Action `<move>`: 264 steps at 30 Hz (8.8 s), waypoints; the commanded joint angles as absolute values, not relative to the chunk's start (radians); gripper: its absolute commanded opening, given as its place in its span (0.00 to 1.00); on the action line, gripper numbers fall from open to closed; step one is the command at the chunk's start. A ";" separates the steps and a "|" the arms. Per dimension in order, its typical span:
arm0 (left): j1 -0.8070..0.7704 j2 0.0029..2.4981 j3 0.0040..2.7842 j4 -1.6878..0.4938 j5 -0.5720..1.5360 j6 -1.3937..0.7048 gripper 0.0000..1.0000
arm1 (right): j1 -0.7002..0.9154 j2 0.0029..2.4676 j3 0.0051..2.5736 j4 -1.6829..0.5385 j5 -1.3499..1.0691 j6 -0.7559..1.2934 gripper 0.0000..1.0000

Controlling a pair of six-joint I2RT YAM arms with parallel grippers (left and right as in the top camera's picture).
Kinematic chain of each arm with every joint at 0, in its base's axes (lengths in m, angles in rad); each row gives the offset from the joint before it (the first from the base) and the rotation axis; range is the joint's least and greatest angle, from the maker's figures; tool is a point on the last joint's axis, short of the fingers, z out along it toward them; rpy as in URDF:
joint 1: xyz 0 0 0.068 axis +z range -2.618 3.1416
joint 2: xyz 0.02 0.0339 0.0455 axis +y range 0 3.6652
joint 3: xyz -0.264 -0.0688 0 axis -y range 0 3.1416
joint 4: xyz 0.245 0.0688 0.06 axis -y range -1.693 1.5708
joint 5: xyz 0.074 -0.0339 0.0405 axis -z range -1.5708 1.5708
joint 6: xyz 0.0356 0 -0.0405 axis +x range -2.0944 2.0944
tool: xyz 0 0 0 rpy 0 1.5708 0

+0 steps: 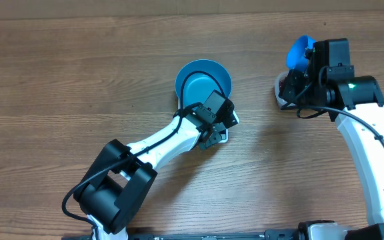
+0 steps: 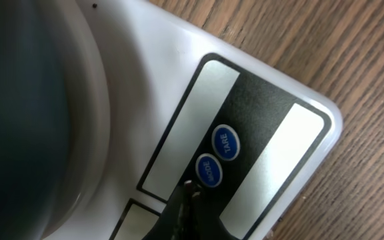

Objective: Scoop item into bowl and weigh 150g on scale

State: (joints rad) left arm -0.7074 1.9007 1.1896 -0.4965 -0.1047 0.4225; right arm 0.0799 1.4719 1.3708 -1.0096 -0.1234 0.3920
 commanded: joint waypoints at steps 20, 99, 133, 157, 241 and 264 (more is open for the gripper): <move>-0.707 2.010 1.179 -0.500 -0.113 0.422 0.04 | 0.076 1.467 1.396 -0.997 -0.113 0.392 0.04; -0.508 1.558 1.098 -0.840 0.146 -0.111 0.61 | 0.076 1.467 1.396 -0.975 -0.113 0.391 0.04; -0.491 1.531 1.098 -0.859 0.097 0.001 1.00 | 0.076 1.468 1.419 -0.990 -0.021 0.386 0.41; -0.491 1.531 1.098 -0.859 0.097 0.001 1.00 | -0.529 1.921 2.050 -1.283 -0.270 0.332 0.58; -0.491 1.531 1.098 -0.859 0.097 0.001 1.00 | -0.519 2.122 1.763 -1.165 -0.470 0.472 0.10; -0.491 1.531 1.098 -0.859 0.097 0.001 1.00 | -0.487 1.932 1.763 -1.254 -0.337 0.234 0.50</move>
